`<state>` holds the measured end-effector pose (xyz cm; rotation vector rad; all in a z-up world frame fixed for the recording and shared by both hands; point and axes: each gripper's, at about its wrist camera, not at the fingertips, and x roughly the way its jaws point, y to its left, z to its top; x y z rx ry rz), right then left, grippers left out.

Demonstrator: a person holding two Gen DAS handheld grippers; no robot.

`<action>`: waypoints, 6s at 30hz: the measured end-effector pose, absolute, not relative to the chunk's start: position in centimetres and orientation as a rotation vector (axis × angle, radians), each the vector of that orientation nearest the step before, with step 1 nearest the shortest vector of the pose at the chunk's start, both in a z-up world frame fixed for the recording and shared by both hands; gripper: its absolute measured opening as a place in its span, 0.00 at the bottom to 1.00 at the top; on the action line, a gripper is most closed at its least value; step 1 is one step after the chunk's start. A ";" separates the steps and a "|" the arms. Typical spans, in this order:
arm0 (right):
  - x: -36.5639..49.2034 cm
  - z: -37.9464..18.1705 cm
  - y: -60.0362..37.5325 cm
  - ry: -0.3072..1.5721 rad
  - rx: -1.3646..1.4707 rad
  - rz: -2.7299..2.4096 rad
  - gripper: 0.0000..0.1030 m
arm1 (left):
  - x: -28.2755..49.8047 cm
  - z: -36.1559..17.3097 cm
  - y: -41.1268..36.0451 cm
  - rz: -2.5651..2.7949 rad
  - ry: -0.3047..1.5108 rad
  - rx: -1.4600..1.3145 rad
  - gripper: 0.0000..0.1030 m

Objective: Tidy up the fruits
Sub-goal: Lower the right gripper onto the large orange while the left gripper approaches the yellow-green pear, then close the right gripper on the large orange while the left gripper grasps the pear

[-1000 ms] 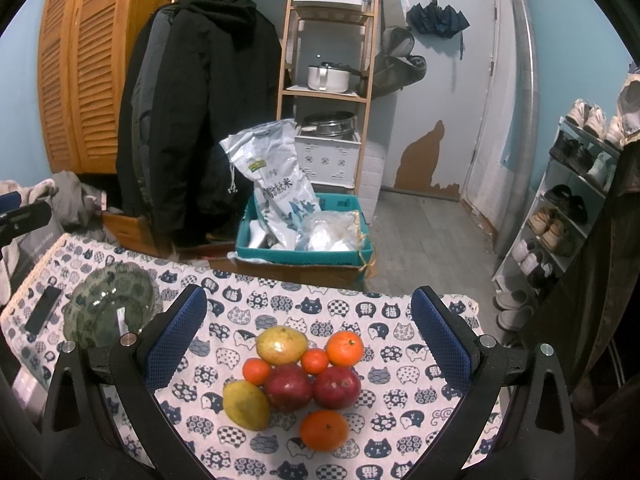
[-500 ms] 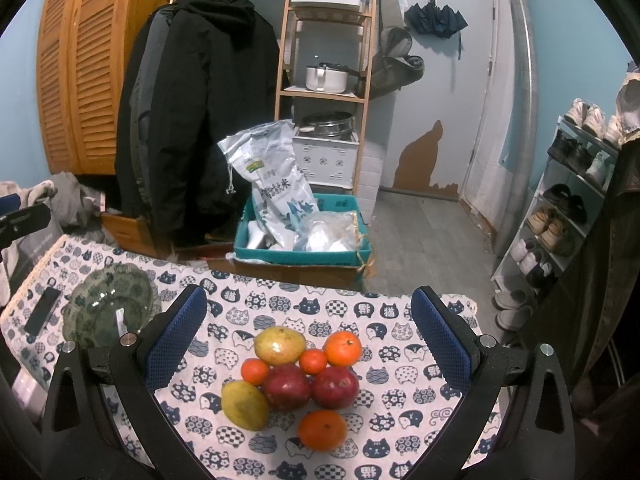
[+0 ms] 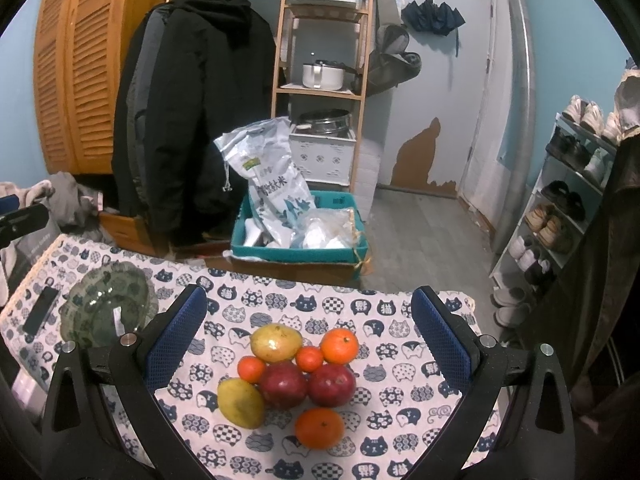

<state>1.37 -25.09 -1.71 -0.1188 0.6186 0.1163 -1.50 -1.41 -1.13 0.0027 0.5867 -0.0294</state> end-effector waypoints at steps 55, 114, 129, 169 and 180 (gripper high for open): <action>5.7 -24.4 -29.9 1.345 -0.028 0.085 0.95 | 6.3 -22.0 -10.4 -0.183 1.214 0.072 0.99; 7.6 -20.0 -33.4 1.141 -0.048 0.023 0.66 | 6.9 -22.6 -14.0 -0.250 1.192 0.041 0.70; 5.4 -16.2 -30.4 1.029 -0.039 0.064 0.66 | 5.9 -18.9 -11.6 -0.243 1.084 0.021 0.12; 3.9 -22.8 -30.5 1.277 0.039 0.113 0.66 | 5.6 -22.9 -14.5 -0.365 1.225 -0.053 0.80; 3.6 -21.6 -34.7 1.246 0.088 0.009 0.66 | 5.0 -24.6 -17.5 -0.455 1.325 -0.086 0.84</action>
